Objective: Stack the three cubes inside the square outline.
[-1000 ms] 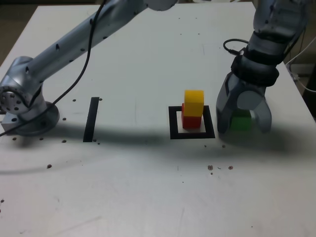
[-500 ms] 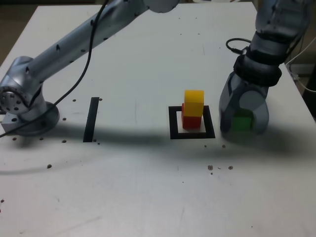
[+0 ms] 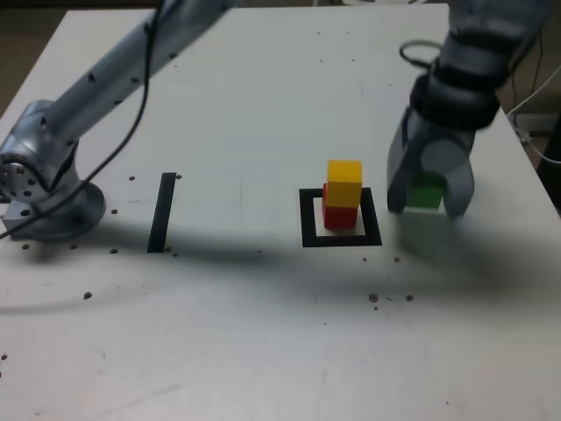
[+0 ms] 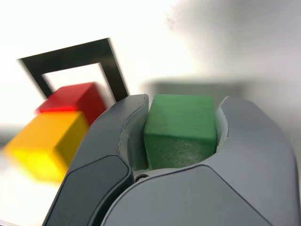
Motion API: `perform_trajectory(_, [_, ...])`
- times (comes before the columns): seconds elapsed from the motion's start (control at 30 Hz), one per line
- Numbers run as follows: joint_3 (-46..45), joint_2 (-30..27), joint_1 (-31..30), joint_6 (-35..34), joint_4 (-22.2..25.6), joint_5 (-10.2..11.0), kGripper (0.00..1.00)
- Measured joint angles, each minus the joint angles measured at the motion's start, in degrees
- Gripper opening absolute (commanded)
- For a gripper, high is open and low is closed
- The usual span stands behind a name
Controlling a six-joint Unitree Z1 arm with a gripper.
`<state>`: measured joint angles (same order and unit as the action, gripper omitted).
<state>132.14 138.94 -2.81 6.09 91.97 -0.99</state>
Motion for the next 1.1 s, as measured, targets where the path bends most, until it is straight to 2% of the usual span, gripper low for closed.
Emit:
perform_trajectory(0.2, [-2.52,-7.45,-0.09,-0.16,0.04,2.29,0.17])
perform_trajectory(0.33, [-4.32,-12.06,-0.09,-0.43,0.04,2.62,0.17])
perform_trajectory(0.5, [-8.71,-15.03,-0.09,-1.07,0.04,2.68,0.17])
perform_trajectory(0.63, [-12.7,-17.72,-0.09,-1.33,0.04,1.78,0.17])
perform_trajectory(0.87, [-16.98,-18.81,-0.09,-1.35,0.03,-0.74,0.17])
perform_trajectory(1.1, [-19.24,-18.86,-0.09,-1.35,-0.06,-1.66,0.17])
